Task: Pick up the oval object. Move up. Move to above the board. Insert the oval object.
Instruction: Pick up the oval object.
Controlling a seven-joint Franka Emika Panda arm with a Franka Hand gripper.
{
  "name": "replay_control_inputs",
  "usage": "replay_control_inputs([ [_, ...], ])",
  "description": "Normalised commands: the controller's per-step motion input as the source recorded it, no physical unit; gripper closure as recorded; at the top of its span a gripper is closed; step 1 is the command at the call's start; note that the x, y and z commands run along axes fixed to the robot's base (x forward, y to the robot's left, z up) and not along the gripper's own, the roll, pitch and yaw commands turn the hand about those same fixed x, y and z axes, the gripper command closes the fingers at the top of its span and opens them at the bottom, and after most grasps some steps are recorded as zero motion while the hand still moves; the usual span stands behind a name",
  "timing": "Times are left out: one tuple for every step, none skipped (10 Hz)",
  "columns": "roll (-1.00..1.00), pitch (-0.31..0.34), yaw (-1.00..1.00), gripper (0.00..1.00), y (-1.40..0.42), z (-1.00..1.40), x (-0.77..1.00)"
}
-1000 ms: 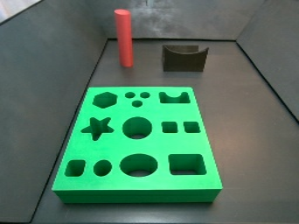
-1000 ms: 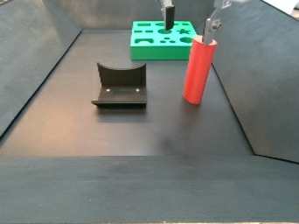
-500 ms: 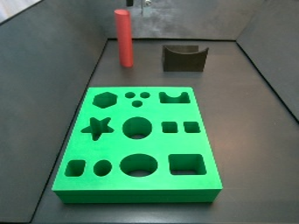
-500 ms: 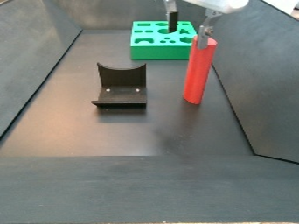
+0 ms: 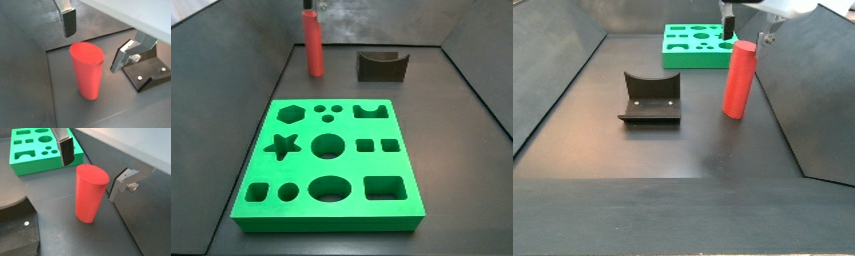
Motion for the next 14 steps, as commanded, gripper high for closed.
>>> replay_control_inputs([
  [0.0,-0.119,-0.03,0.0,0.0,-0.27,-0.1],
  [0.0,-0.02,-0.01,0.0,0.0,-0.04,0.0],
  [0.0,-0.026,-0.01,0.0,0.0,-0.05,-0.03],
  [0.0,-0.103,-0.02,0.0,0.0,-0.3,-0.05],
  [0.0,-0.127,0.0,0.0,0.0,-0.37,0.0],
  [0.0,-0.097,0.01,0.0,0.06,-0.31,0.01],
  [0.0,-0.051,0.06,0.0,0.04,-0.16,0.0],
  [0.0,-0.06,0.08,0.0,0.02,-0.13,0.0],
  [0.0,-0.051,0.04,0.0,0.0,-0.04,0.0],
  [0.0,-0.073,0.0,0.0,0.0,-0.11,-0.08],
  [0.0,-0.117,0.05,0.0,0.0,-0.23,-0.03],
  [-0.05,-0.083,0.0,0.0,0.0,-0.06,0.0],
  [-0.03,-0.067,0.0,0.0,0.0,0.0,-0.01],
  [-0.09,-0.091,0.11,0.0,0.05,-0.13,0.04],
])
